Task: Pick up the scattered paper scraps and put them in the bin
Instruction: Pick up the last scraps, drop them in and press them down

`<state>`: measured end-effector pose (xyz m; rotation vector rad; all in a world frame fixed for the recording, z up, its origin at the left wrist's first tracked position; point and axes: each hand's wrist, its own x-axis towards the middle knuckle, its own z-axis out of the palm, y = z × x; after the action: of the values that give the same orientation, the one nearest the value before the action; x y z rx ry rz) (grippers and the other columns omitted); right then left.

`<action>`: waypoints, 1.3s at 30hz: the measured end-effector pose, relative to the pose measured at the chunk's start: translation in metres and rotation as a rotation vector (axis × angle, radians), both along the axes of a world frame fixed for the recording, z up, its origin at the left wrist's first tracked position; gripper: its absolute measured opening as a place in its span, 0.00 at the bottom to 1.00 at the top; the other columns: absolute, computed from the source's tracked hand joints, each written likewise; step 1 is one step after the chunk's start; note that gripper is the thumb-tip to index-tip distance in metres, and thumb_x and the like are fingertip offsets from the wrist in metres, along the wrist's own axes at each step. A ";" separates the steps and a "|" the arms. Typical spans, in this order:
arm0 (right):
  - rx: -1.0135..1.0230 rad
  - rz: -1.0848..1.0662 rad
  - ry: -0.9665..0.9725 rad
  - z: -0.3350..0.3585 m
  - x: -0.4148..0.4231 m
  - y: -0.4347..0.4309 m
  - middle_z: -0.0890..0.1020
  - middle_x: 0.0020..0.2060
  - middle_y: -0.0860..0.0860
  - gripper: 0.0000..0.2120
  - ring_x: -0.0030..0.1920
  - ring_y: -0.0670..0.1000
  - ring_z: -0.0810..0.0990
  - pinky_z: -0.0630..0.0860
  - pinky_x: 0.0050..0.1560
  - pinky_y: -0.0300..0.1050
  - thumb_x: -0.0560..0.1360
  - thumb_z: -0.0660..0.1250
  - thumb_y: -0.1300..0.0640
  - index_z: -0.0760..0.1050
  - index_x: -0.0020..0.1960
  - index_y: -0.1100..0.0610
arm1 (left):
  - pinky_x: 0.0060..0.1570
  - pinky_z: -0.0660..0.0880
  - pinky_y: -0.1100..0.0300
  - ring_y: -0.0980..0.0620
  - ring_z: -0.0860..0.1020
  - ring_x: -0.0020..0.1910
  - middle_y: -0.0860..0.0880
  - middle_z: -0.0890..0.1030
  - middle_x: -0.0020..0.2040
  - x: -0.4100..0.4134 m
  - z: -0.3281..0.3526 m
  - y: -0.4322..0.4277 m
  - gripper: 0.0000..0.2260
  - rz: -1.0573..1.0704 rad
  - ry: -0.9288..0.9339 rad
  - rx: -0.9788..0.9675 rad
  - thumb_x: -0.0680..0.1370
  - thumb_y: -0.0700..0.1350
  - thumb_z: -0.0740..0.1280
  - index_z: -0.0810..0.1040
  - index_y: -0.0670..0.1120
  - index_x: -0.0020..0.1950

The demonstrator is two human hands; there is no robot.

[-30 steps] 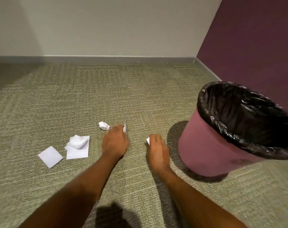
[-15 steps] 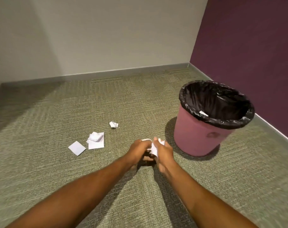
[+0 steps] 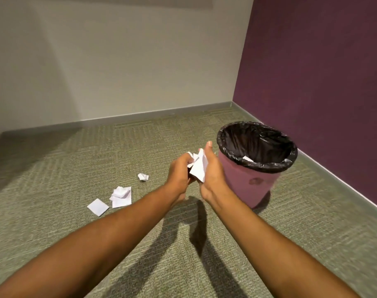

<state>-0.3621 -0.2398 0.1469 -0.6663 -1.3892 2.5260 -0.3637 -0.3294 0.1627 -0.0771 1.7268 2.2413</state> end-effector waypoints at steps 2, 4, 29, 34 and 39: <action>-0.030 0.000 0.053 0.023 0.002 0.005 0.86 0.48 0.59 0.39 0.46 0.58 0.86 0.82 0.46 0.51 0.66 0.76 0.25 0.83 0.56 0.59 | 0.42 0.76 0.54 0.46 0.82 0.44 0.44 0.86 0.44 -0.002 0.017 0.007 0.09 -0.006 0.027 0.034 0.77 0.43 0.63 0.82 0.44 0.48; -0.058 0.001 0.096 0.047 0.005 0.014 0.85 0.42 0.56 0.27 0.41 0.55 0.86 0.81 0.43 0.49 0.77 0.70 0.31 0.82 0.48 0.57 | 0.41 0.76 0.55 0.46 0.83 0.44 0.43 0.86 0.45 -0.004 0.034 0.017 0.09 -0.019 0.054 0.065 0.77 0.43 0.64 0.83 0.44 0.49; -0.241 -0.326 0.023 0.133 0.036 0.151 0.54 0.85 0.60 0.51 0.82 0.72 0.58 0.68 0.69 0.84 0.76 0.69 0.28 0.51 0.87 0.51 | 0.68 0.77 0.39 0.36 0.73 0.73 0.37 0.71 0.76 -0.047 0.106 0.096 0.35 -0.426 0.028 0.036 0.80 0.70 0.62 0.75 0.44 0.74; -0.198 -0.322 0.052 0.134 0.032 0.147 0.56 0.85 0.61 0.48 0.84 0.70 0.55 0.73 0.66 0.81 0.77 0.69 0.30 0.55 0.86 0.53 | 0.66 0.79 0.39 0.37 0.80 0.66 0.38 0.77 0.72 -0.074 0.100 0.052 0.36 -0.286 0.057 0.123 0.82 0.70 0.58 0.72 0.43 0.77; -0.213 -0.241 0.082 0.129 0.022 0.133 0.60 0.84 0.62 0.47 0.83 0.68 0.60 0.75 0.67 0.77 0.78 0.69 0.31 0.57 0.86 0.55 | 0.66 0.79 0.38 0.38 0.82 0.64 0.39 0.79 0.70 -0.091 0.075 -0.006 0.36 -0.169 0.026 0.082 0.82 0.71 0.58 0.73 0.44 0.76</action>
<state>-0.3398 -0.1069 0.2758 -0.7095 -0.9584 2.4946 -0.4546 -0.3358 0.2376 0.1118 1.5886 2.1945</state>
